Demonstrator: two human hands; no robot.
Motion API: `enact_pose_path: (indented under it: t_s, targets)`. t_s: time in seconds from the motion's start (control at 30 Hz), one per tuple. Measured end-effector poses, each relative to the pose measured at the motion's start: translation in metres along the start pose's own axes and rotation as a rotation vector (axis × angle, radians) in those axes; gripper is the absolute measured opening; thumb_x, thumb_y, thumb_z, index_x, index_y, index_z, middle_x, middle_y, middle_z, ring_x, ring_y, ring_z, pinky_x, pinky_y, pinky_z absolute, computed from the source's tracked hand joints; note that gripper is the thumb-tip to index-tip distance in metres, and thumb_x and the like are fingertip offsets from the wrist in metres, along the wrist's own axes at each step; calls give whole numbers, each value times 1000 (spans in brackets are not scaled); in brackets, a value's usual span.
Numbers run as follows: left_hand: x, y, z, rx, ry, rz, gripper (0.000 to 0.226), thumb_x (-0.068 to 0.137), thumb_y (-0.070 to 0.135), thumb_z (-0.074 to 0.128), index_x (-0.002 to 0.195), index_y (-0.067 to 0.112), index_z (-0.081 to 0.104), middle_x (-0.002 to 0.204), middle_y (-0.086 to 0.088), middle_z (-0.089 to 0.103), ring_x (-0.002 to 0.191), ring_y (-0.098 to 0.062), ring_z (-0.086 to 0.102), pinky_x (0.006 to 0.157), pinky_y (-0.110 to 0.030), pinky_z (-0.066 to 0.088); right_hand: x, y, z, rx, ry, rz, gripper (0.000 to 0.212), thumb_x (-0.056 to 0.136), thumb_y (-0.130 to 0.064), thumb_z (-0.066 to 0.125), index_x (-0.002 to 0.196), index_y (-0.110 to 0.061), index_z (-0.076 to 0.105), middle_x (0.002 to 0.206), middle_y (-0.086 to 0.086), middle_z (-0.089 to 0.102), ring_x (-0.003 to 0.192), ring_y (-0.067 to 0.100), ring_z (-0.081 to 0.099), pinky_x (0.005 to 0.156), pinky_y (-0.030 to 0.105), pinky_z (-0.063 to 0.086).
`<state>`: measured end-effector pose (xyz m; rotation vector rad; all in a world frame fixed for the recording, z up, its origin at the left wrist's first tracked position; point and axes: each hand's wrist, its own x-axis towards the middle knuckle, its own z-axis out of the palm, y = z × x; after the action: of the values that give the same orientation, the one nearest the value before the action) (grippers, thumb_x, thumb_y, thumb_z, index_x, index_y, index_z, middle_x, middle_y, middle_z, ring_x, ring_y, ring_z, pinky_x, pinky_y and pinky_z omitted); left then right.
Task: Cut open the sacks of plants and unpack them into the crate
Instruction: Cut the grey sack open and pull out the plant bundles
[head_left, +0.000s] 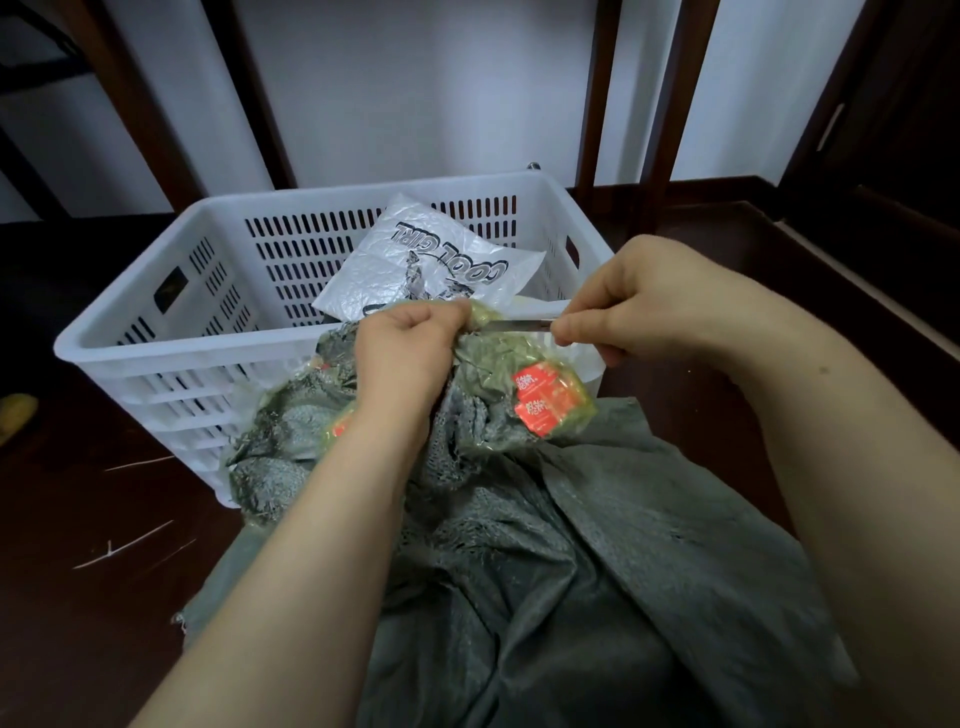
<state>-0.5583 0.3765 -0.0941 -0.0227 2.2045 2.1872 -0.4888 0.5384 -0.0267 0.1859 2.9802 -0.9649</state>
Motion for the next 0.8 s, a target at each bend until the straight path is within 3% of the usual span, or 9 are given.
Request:
enact_pose_path:
  t_s: [0.07,0.13,0.23,0.3,0.5,0.57,0.67,0.8]
  targets:
    - [-1,-1,0,91,13,68,19,77,21,74,58,22,74,77,-1,74,85,-24,70,88,-44,54,0,-2,3,-49,-11,-6,14,85,-35,68,76,-28,75,52,-7,63,52,6,50,57,24,45]
    - [-1,-2,1,197,35,127,19,78,24,74,58,24,73,75,7,74,84,-17,70,86,-40,55,0,-5,5,-127,-5,3,12,86,-37,66,81,-31,75,58,-8,65,58,3,55,65,28,51]
    - [-5,-1,0,373,60,228,28,81,30,71,53,27,68,70,16,69,81,-13,67,82,-36,55,-3,-15,8,-315,32,29,15,88,-42,62,93,-35,74,76,-13,66,80,10,60,74,34,53]
    - [-6,-2,0,449,63,295,27,82,33,70,56,28,67,71,12,69,81,-16,67,79,-36,54,-4,-21,12,-442,76,15,19,88,-44,60,97,-33,73,87,-10,66,87,16,59,73,35,51]
    - [-10,-4,5,539,54,389,16,82,32,68,69,24,73,85,4,71,86,-20,65,77,-32,51,1,-32,36,-605,110,-2,19,92,-30,55,109,-24,63,87,-1,49,81,22,46,64,33,36]
    - [-11,-3,5,563,74,388,16,83,31,68,72,21,74,79,4,68,84,-22,64,75,-31,50,1,-34,43,-596,102,-5,18,94,-28,53,109,-25,62,86,-1,46,81,21,44,63,34,35]
    - [-9,0,-2,592,117,341,26,84,32,66,58,25,64,59,8,61,74,-23,64,69,-32,50,1,-32,45,-573,77,11,17,94,-28,53,107,-24,62,80,-3,45,79,21,45,61,32,33]
    - [-2,1,-10,560,148,314,30,84,34,65,56,26,60,59,5,61,73,-28,64,70,-36,53,-2,-30,35,-531,44,51,18,91,-30,55,105,-22,63,87,-3,56,81,22,52,65,34,37]
